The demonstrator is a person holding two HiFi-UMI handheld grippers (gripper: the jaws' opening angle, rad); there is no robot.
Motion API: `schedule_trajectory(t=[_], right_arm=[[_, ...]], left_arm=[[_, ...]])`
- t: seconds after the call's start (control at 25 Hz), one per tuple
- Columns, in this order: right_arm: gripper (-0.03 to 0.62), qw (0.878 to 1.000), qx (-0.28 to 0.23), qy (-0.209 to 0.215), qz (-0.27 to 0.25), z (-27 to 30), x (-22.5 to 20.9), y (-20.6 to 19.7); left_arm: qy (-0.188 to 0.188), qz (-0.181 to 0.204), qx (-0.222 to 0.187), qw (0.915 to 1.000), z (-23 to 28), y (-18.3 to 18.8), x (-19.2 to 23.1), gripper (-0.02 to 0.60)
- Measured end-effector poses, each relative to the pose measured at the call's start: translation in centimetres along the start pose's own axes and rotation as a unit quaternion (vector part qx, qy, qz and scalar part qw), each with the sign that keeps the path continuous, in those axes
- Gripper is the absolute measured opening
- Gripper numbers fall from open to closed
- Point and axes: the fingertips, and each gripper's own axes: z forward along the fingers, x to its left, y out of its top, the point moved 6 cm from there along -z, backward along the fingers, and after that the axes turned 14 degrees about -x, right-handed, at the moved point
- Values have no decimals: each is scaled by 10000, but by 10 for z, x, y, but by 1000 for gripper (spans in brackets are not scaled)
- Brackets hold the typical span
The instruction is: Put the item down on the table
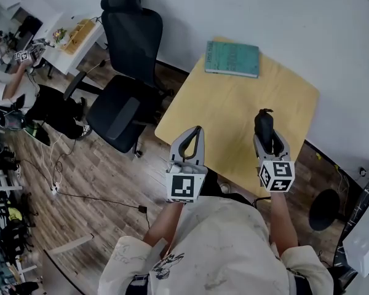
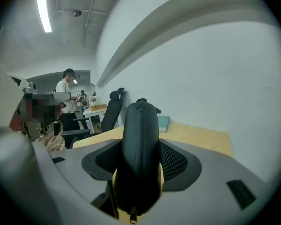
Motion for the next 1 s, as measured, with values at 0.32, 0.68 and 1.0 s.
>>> schedule_trajectory(t=[0.32,0.68,1.0], right_arm=[[261,9979,633,53,116,7,4,-38],[261,9912,1304,119,177,18,8,-70],[262,9840,1755,27,292,20,9,-91]], left_arm=[[-253,-72,232,9994,-9,-14,-17,8],[-369,-136,355,9986,-11,-22,-25,8],[-417,-209,503,9976,-16,-29,-30,8]])
